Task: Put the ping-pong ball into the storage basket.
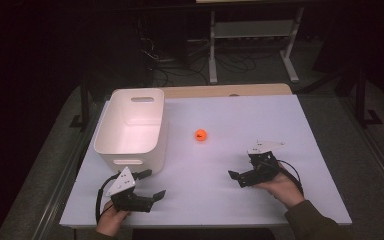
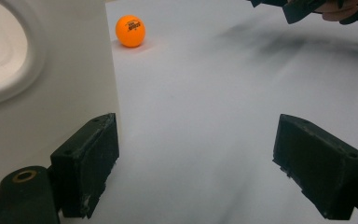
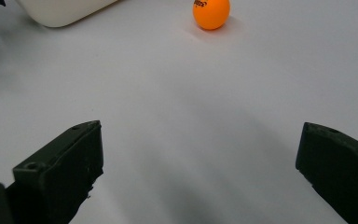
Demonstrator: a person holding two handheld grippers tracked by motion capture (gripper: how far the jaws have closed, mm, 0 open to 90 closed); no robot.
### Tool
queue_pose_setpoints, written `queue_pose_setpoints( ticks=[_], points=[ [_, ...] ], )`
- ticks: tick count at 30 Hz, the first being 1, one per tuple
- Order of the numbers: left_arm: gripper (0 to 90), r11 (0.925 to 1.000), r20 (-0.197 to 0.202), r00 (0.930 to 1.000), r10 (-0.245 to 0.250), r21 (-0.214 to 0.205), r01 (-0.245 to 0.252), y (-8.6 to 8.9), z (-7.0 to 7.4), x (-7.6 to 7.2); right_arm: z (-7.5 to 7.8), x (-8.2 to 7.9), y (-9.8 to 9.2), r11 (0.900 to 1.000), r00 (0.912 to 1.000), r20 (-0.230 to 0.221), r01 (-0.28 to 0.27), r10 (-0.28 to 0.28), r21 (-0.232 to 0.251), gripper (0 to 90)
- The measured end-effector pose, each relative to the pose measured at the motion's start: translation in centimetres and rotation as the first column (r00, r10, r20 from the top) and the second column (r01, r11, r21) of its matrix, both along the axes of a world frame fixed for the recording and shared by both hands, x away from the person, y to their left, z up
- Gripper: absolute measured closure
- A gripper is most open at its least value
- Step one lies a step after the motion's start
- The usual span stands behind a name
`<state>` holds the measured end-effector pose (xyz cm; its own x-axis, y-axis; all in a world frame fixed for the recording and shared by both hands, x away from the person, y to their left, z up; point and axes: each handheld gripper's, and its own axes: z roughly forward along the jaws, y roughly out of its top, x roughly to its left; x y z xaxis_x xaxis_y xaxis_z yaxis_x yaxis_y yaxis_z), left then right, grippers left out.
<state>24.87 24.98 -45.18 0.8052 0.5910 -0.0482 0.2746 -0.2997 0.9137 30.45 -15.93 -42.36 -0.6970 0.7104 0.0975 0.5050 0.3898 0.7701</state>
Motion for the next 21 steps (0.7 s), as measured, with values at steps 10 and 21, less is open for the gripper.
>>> queue_pose_setpoints(
  ticks=[10, 21],
  points=[
    [14.1, 1.0000, -0.004, 1.0000, -0.002, 0.002, 0.002, 0.01, 0.01, 0.05, -0.11, 0.21, 0.36, 0.9999, 0.9999, -0.004, -0.011, 0.011, -0.007, 0.3],
    [14.1, 1.0000, -0.007, 1.0000, -0.002, 0.003, 0.002, 0.03, 0.01, 0.08, 0.05, 0.56, 0.98, 0.9997, 0.9998, -0.001, -0.022, 0.022, -0.014, 0.3]
  ],
)
